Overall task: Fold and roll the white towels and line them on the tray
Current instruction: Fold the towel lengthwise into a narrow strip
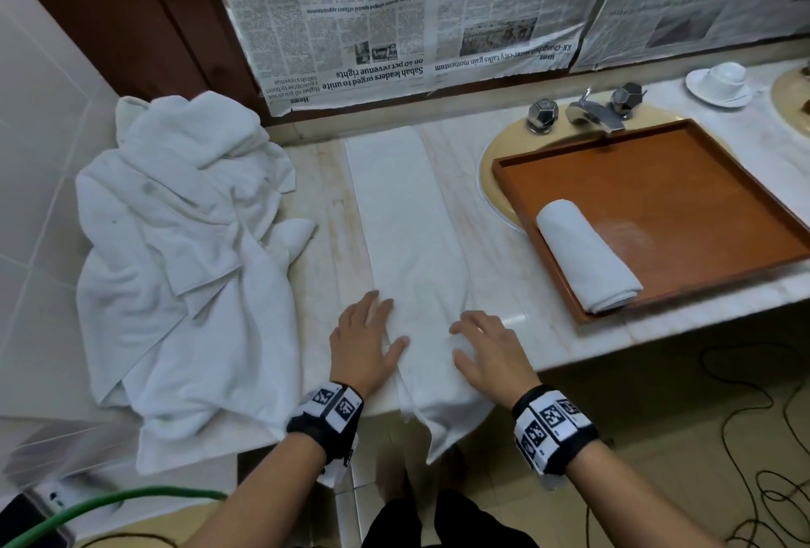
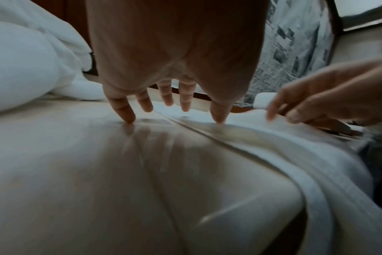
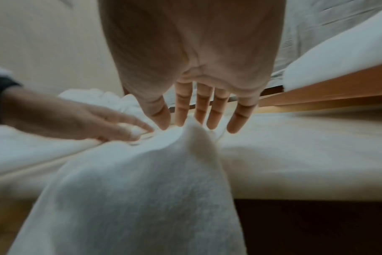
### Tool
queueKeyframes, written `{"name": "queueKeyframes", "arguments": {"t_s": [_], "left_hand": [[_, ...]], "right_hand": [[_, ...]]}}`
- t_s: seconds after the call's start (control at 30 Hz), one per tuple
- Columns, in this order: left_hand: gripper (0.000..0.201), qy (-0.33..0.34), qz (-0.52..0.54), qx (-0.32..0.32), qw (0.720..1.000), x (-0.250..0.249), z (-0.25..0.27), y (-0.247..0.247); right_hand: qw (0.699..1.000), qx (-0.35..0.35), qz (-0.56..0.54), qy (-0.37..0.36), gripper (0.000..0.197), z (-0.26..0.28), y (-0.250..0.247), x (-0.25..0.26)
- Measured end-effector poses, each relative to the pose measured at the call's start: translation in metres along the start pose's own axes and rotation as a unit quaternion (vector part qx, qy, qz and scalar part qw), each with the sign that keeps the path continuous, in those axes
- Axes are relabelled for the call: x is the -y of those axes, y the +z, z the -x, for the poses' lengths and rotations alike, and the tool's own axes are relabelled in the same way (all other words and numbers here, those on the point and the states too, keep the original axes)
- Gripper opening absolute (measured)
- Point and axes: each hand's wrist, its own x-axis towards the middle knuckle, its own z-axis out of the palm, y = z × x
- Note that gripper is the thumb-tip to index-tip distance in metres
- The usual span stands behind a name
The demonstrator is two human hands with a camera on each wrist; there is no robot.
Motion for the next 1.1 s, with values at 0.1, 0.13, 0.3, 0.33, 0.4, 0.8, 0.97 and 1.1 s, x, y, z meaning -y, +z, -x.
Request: {"name": "queueKeyframes", "arguments": {"t_s": [0.1, 0.13, 0.3, 0.33, 0.4, 0.8, 0.97, 1.1], "left_hand": [[0.087, -0.007, -0.051, 0.045, 0.998, -0.007, -0.007, 0.004], [0.081, -0.019, -0.052, 0.044, 0.998, -0.009, -0.013, 0.002], [0.055, -0.04, -0.03, 0.047, 0.998, -0.02, -0.057, -0.008], [0.054, -0.036, -0.033, 0.052, 0.997, -0.022, -0.066, -0.007], [0.053, -0.034, -0.053, 0.059, 0.996, -0.024, -0.077, -0.004], [0.054, -0.13, -0.029, 0.023, 0.991, -0.023, -0.101, -0.01], [0.054, -0.102, -0.055, 0.058, 0.992, -0.027, -0.132, -0.01], [0.057, -0.127, -0.07, 0.072, 0.987, -0.016, -0.152, -0.02]], "right_hand": [[0.999, -0.017, 0.046, -0.008, 0.04, -0.02, 0.004, 0.012], [0.998, -0.026, 0.05, -0.009, 0.041, -0.028, 0.002, 0.015], [0.993, 0.046, 0.096, -0.05, 0.054, -0.078, -0.002, 0.013], [0.989, 0.07, 0.108, -0.068, 0.061, -0.089, -0.001, 0.011], [0.98, 0.113, 0.132, -0.093, 0.074, -0.111, -0.001, 0.008], [0.996, 0.039, 0.067, -0.042, 0.074, -0.15, -0.021, -0.024], [0.978, 0.112, 0.109, -0.141, 0.072, -0.191, 0.001, -0.019], [0.973, 0.129, 0.147, -0.119, 0.073, -0.226, -0.007, -0.029]]}}
